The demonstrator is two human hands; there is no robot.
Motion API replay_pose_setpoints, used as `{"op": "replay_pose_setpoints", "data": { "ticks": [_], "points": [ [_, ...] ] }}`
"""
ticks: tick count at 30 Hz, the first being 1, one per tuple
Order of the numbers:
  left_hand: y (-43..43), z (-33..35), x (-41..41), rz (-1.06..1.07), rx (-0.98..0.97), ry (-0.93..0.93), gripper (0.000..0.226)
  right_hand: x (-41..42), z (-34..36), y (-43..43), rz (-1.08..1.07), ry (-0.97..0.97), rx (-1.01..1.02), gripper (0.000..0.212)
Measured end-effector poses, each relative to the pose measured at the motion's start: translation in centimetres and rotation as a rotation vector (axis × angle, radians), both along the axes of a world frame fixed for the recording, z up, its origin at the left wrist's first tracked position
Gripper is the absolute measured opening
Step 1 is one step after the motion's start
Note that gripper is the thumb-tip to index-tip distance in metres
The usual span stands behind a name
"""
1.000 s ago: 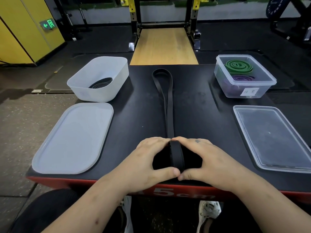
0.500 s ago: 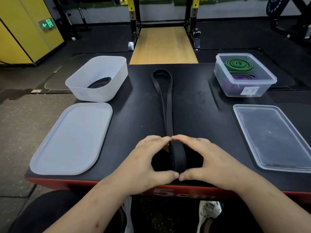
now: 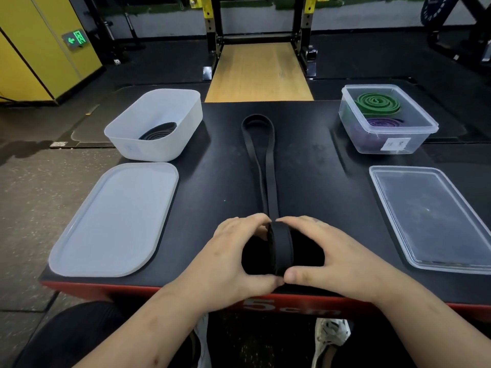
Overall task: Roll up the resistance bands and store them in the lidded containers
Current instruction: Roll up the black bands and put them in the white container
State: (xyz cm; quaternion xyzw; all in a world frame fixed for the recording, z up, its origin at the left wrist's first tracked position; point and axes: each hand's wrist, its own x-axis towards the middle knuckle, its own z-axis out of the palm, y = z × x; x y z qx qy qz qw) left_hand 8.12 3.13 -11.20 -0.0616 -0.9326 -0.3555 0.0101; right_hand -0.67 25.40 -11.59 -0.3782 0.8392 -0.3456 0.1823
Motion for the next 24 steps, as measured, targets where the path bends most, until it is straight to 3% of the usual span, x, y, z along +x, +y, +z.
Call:
{"op": "replay_pose_setpoints", "data": {
  "ticks": [3, 14, 19, 24],
  "points": [
    [-0.2, -0.3, 0.0, 0.025, 0.002, -0.011, 0.07, 0.1, -0.2, -0.1, -0.016, 0.031, 0.019, 0.086],
    [0.2, 0.1, -0.1, 0.0, -0.073, 0.039, 0.064, 0.5, 0.7, -0.4, -0.021, -0.016, -0.046, 0.074],
    [0.0, -0.1, 0.1, 0.007, -0.05, 0.0, 0.077, 0.6, 1.0, -0.9, -0.037, -0.032, -0.012, 0.071],
    [0.5, 0.5, -0.4, -0.019, -0.031, 0.063, 0.059, 0.4, 1.1, -0.8, -0.049, -0.078, -0.036, 0.066]
  ]
}}
